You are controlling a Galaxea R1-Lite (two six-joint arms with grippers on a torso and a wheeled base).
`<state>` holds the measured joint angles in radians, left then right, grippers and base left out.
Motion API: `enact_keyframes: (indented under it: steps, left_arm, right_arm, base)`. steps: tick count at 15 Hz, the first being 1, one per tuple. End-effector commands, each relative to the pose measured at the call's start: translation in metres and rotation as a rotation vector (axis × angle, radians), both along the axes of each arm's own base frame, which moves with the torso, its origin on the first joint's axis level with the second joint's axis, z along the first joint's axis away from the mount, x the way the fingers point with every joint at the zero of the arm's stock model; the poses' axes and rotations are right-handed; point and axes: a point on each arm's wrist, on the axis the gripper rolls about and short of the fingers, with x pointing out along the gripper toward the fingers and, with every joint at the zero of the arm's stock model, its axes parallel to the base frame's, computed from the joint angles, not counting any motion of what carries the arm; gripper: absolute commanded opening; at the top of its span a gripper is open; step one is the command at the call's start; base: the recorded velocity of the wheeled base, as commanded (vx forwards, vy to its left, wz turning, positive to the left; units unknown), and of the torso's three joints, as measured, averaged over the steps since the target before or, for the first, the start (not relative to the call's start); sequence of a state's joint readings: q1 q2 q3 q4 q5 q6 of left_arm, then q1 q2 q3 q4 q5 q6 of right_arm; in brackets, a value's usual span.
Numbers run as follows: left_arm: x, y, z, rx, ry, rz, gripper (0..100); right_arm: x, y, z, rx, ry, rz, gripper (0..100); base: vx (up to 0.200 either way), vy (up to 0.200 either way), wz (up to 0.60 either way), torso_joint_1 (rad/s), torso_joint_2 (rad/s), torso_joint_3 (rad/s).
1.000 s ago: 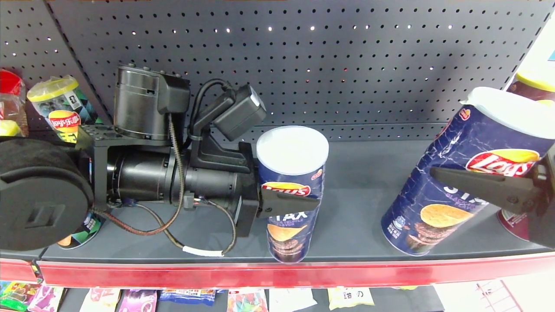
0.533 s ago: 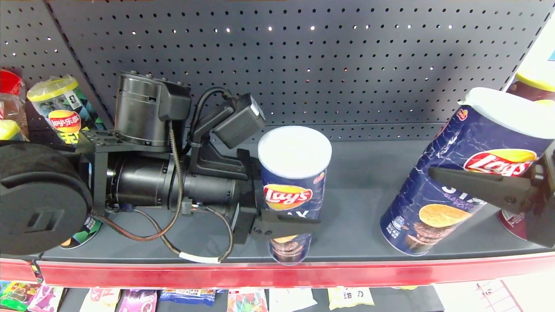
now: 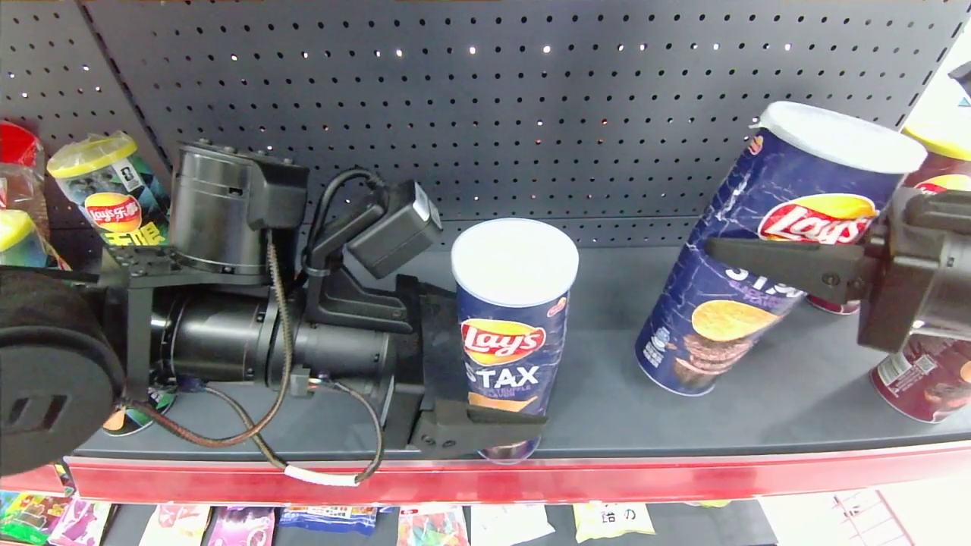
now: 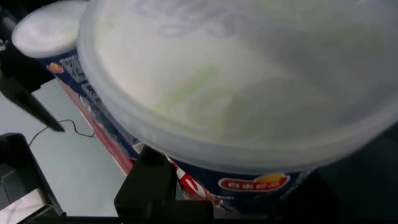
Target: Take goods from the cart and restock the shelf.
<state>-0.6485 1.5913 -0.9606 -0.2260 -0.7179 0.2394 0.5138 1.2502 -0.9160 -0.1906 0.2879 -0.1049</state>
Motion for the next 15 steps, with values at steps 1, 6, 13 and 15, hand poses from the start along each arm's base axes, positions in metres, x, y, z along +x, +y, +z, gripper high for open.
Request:
enact_keyframes:
  steps: [1, 6, 13, 15]
  left_arm:
    - [-0.011, 0.018, 0.000, -0.002, -0.002, 0.029, 100]
    - [-0.040, 0.076, -0.007, -0.003, -0.003, 0.180, 100]
    - [-0.076, 0.115, -0.015, -0.039, 0.018, 0.326, 100]
    - [-0.075, 0.118, -0.014, -0.041, 0.011, 0.347, 100]
  right_arm:
    - [0.029, 0.017, 0.000, -0.017, 0.025, 0.001, 0]
    - [0.070, 0.058, -0.006, -0.040, 0.059, 0.058, 0]
    - [0.104, 0.097, -0.018, -0.051, 0.085, 0.106, 0]
    - [0.113, 0.103, -0.021, -0.053, 0.087, 0.106, 0]
  base:
    - [0.000, 0.000, 0.00, 0.000, 0.00, 0.000]
    - [0.000, 0.000, 0.00, 0.000, 0.00, 0.000]
    - [0.000, 0.000, 0.00, 0.000, 0.00, 0.000]
    - [0.000, 0.000, 0.00, 0.000, 0.00, 0.000]
